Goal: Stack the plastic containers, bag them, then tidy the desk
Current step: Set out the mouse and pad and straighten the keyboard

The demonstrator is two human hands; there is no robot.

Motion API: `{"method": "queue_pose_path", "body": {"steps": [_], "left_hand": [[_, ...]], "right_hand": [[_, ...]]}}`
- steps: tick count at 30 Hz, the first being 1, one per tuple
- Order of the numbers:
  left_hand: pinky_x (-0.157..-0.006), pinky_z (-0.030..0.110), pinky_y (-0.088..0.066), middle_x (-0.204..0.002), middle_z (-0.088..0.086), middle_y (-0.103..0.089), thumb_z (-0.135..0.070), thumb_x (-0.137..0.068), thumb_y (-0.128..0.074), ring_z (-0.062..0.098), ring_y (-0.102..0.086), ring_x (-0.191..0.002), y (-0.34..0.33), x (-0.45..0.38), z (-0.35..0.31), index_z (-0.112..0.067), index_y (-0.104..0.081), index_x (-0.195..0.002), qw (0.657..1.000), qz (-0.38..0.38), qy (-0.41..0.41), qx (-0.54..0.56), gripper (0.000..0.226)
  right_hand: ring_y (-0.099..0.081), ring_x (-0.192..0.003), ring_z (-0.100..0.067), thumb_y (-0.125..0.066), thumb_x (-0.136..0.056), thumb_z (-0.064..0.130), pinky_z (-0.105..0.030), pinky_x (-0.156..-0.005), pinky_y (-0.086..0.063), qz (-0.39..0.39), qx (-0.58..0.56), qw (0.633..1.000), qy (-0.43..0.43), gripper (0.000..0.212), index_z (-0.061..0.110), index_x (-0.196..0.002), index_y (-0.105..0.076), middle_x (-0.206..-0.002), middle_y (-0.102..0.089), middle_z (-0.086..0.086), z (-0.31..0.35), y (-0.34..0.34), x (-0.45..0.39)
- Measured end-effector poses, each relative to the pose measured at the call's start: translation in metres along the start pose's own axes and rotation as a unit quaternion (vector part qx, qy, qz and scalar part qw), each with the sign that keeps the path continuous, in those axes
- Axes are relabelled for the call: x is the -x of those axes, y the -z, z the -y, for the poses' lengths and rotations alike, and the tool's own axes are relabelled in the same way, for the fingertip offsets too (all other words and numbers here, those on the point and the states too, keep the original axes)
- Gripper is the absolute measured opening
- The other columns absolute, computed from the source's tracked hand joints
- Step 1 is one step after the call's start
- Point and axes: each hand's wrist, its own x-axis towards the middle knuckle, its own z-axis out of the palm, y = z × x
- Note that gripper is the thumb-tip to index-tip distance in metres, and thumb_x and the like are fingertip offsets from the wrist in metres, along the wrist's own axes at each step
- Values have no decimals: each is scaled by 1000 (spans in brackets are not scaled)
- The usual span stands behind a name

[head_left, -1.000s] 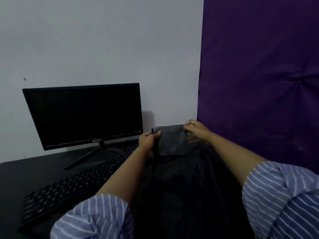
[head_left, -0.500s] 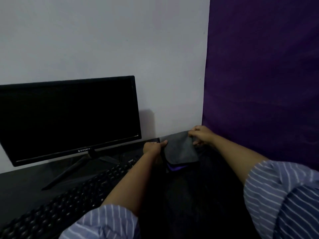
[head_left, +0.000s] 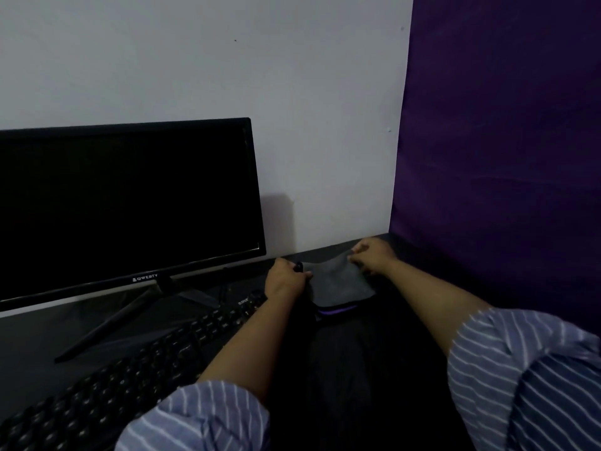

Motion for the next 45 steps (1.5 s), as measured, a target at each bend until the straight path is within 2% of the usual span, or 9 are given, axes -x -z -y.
{"method": "queue_pose_path", "body": {"steps": [4, 7, 10, 13, 18, 25, 33, 36, 45], "left_hand": [[-95, 36, -43, -127, 14, -59, -36, -81, -72, 31, -52, -120, -4, 6, 2, -7, -48, -124, 990, -26, -22, -138, 57], [-102, 35, -38, -137, 12, -52, -35, -87, -63, 30, -43, -127, -6, 8, 5, -12, -46, -133, 961, -41, -132, -238, 54], [-117, 40, -21, -154, 6, -35, -39, -95, -50, 23, -31, -142, -11, 8, 4, -20, -40, -144, 936, 64, -210, -277, 54], [-117, 54, 3, -161, 0, -15, -46, -100, -34, 19, -12, -149, -19, 11, 6, -29, -24, -151, 903, 175, -185, -345, 55], [-113, 60, 11, -163, 0, -5, -45, -102, -23, 17, -5, -150, -17, 19, 4, -26, -13, -154, 869, 199, -175, -417, 56], [-118, 52, 0, -139, 8, -53, -33, -98, -42, 21, -41, -136, 25, 44, 15, -19, -51, -134, 902, 146, -210, -349, 39], [-117, 42, -18, -135, 8, -56, -29, -96, -46, 23, -46, -131, 119, 87, 61, -17, -48, -135, 931, 35, -176, -319, 40], [-118, 41, -17, -136, 12, -55, -31, -97, -46, 25, -45, -131, 154, 107, 83, -14, -45, -137, 938, 7, -149, -314, 44], [-114, 40, -26, -139, 15, -51, -33, -96, -50, 30, -45, -131, 234, 173, 146, -8, -44, -138, 957, -56, -64, -279, 50]], "right_hand": [[-62, -106, -23, -71, -85, 19, -28, -89, -49, -47, 57, 997, 28, 15, 16, -100, -69, -117, -64, -9, -10, -8, 4], [-54, -117, -27, -64, -88, 21, -33, -100, -44, -80, 118, 987, 78, 28, 21, -116, -65, -130, -53, -9, -11, -14, 16], [-51, -124, -23, -59, -90, 23, -37, -107, -38, -43, 146, 978, 142, 38, 24, -127, -61, -135, -53, -5, -12, -23, 28], [-44, -135, -18, -50, -96, 30, -35, -111, -31, 13, 220, 964, 147, 43, 28, -139, -52, -147, -47, 1, -16, -32, 35], [-24, -147, -18, -35, -102, 34, -48, -116, -13, 90, 297, 945, 101, 48, 33, -150, -33, -161, -23, 3, -17, -35, 42], [-44, -133, -22, -47, -92, 25, -44, -114, -16, 85, 301, 945, 93, 41, 28, -132, -57, -143, -51, 0, 4, -23, 63], [-57, -118, -25, -49, -91, 16, -42, -110, -35, 99, 185, 969, 131, 27, 23, -109, -68, -127, -63, -4, 54, -53, 116], [-58, -117, -27, -54, -91, 13, -51, -112, -33, 113, 142, 973, 145, 24, 17, -110, -68, -124, -64, -7, 71, -72, 139], [-52, -121, -31, -62, -89, 30, -44, -109, -37, 123, 159, 965, 167, 39, 24, -127, -58, -131, -49, -11, 102, -122, 202]]}}
